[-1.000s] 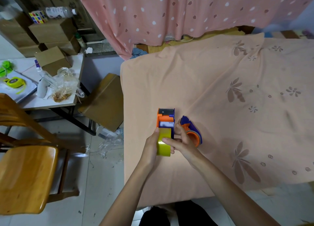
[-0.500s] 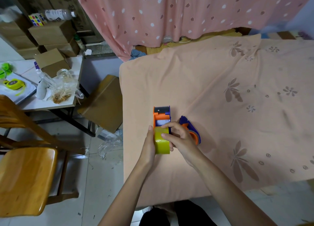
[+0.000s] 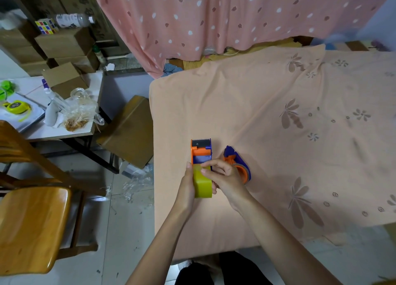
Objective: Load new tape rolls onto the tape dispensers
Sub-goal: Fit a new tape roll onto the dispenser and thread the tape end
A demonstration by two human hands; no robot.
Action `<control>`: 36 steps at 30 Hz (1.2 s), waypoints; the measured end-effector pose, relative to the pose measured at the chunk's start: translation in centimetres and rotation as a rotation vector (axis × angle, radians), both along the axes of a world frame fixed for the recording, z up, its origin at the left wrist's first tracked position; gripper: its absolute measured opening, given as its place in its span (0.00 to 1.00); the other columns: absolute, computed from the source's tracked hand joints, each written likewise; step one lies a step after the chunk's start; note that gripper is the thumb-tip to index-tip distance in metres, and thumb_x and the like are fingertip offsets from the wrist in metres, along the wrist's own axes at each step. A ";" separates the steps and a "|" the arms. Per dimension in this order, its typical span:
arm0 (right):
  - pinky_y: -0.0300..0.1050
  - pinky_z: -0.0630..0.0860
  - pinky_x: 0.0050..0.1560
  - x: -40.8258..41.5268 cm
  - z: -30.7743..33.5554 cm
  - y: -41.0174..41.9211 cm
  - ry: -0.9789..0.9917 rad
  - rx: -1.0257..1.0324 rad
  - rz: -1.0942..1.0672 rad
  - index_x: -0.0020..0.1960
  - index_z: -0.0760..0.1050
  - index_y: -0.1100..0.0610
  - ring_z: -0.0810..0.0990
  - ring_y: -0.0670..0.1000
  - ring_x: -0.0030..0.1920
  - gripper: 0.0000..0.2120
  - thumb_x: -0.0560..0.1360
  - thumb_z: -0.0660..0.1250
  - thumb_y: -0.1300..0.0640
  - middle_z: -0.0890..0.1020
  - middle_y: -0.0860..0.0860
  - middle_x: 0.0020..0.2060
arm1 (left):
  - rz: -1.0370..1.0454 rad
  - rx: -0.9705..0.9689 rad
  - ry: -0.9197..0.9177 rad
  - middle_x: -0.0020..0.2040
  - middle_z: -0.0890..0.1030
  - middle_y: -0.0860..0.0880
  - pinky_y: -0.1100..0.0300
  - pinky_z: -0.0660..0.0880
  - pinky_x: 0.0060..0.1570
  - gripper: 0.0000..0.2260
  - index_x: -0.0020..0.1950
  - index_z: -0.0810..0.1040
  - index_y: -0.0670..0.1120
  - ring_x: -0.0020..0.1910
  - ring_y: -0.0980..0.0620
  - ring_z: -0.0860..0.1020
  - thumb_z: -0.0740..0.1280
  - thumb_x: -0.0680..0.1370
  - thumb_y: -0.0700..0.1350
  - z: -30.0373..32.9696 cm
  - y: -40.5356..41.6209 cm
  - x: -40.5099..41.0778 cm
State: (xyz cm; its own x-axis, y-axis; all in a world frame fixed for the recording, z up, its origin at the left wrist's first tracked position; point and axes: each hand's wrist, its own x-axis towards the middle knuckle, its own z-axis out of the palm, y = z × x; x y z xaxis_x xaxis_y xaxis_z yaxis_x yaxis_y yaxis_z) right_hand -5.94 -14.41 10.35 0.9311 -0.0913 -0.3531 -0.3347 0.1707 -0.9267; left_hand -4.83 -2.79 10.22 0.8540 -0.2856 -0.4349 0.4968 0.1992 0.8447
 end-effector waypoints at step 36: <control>0.32 0.71 0.52 2.5 1.2 -1.2 -0.344 -0.661 -0.217 0.37 0.74 0.55 0.76 0.46 0.58 0.09 0.75 0.69 0.57 0.73 0.47 0.56 | -0.053 0.213 -0.222 0.33 0.82 0.49 0.67 0.77 0.40 0.17 0.49 0.76 0.41 0.34 0.56 0.80 0.53 0.83 0.50 2.0 -0.5 -3.5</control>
State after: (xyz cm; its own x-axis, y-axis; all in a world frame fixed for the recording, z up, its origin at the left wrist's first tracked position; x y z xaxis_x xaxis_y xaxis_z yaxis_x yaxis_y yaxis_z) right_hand -3.42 -15.62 11.60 0.9156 -0.3756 0.1436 -0.0324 -0.4248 -0.9047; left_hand -8.35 -3.28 12.23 0.9214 -0.2545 -0.2938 0.3000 -0.0150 0.9538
